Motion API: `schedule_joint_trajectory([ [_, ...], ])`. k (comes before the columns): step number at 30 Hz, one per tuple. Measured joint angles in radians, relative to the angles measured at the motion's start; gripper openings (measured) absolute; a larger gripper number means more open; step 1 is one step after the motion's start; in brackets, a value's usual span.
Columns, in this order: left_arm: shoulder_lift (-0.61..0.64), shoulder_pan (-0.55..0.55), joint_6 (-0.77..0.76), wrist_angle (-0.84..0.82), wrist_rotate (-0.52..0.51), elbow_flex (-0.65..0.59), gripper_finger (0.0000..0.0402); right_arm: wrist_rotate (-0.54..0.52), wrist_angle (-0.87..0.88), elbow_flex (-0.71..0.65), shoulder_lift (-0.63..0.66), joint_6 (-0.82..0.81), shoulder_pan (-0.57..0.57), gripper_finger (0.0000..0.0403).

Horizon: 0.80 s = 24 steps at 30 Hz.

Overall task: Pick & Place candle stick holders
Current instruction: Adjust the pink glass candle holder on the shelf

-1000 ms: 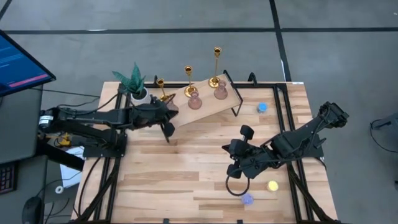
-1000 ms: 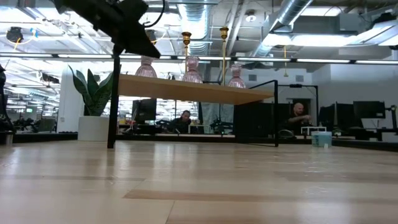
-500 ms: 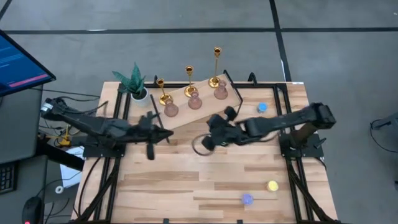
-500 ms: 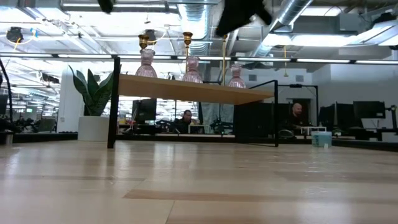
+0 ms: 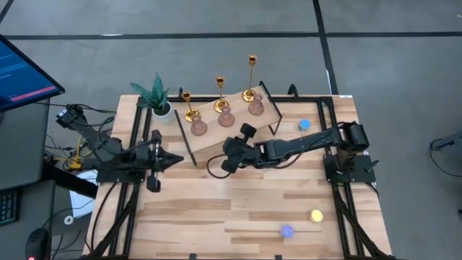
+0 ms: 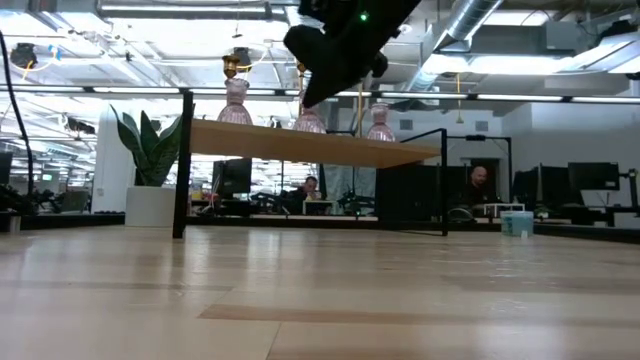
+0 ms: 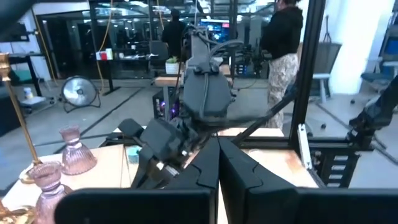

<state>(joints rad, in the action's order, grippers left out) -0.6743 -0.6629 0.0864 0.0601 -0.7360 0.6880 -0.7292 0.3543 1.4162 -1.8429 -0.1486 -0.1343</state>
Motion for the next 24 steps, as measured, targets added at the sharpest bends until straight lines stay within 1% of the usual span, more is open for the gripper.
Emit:
schedule_joint_trajectory([
  [3, -0.003, -0.012, 0.026, -0.010, -0.005, 0.000, 0.0003, -0.014, -0.043, 0.003, -0.004, 0.034, 0.018, 0.0000],
  [7, -0.002, -0.024, 0.048, -0.019, -0.005, 0.000, 0.0003, -0.038, -0.038, -0.001, -0.006, 0.081, 0.046, 0.0000],
  [10, -0.001, -0.030, 0.068, -0.023, -0.005, 0.000, 0.0003, -0.025, -0.043, 0.002, -0.004, 0.089, 0.071, 0.0000],
  [14, -0.001, -0.030, 0.086, -0.027, -0.005, 0.000, 0.0003, 0.022, -0.056, 0.001, -0.004, 0.100, 0.099, 0.0000],
  [21, -0.001, -0.030, 0.086, -0.037, -0.005, 0.000, 0.0003, 0.027, -0.051, 0.001, -0.004, 0.107, 0.139, 0.0000],
  [24, -0.001, -0.030, 0.086, -0.038, -0.005, 0.000, 0.0003, 0.049, -0.054, 0.001, -0.004, 0.107, 0.153, 0.0000],
])
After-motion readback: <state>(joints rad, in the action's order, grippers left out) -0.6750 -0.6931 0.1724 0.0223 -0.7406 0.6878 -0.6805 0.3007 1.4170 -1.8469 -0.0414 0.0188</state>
